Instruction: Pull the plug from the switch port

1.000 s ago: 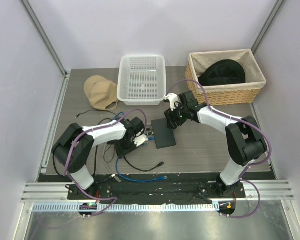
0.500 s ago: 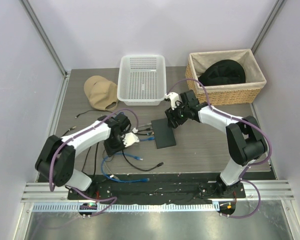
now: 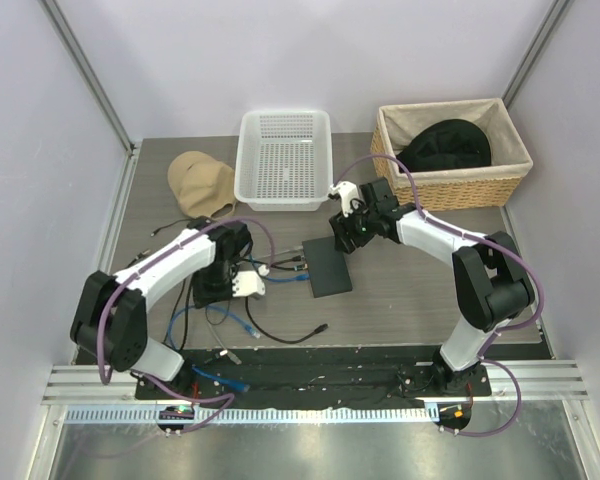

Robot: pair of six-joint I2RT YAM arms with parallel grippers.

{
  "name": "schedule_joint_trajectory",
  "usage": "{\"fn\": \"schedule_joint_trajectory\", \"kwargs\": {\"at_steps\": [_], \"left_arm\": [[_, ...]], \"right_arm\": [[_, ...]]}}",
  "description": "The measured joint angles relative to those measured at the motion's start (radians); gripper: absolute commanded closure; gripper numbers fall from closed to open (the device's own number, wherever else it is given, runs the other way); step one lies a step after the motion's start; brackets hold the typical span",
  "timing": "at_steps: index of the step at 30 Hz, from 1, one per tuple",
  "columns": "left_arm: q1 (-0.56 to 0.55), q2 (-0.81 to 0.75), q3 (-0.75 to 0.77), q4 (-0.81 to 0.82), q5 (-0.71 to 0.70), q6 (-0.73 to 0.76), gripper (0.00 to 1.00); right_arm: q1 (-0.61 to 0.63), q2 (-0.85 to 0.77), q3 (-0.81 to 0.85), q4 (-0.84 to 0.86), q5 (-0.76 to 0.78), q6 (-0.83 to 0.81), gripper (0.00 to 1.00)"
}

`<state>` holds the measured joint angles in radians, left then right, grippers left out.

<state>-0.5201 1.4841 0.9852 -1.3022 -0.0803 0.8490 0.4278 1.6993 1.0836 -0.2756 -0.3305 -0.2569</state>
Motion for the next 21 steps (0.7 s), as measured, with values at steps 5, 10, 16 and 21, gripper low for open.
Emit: {"fn": "schedule_joint_trajectory", "kwargs": {"at_steps": [5, 10, 16, 21], "left_arm": [[0.041, -0.07, 0.203, -0.013, 0.263, 0.105, 1.0], [0.048, -0.088, 0.355, -0.03, 0.525, 0.1, 1.0], [0.051, 0.083, 0.514, 0.023, 0.707, -0.012, 1.0], [0.118, 0.13, 0.621, 0.045, 0.772, -0.151, 1.0]], "right_arm": [[0.0, -0.011, -0.036, 0.012, 0.0, 0.0, 0.4], [0.0, -0.02, -0.049, 0.011, 0.001, 0.0, 0.4], [-0.006, -0.034, -0.05, 0.013, 0.008, -0.003, 0.4], [-0.02, -0.062, -0.065, 0.015, 0.016, -0.011, 0.4]]}}
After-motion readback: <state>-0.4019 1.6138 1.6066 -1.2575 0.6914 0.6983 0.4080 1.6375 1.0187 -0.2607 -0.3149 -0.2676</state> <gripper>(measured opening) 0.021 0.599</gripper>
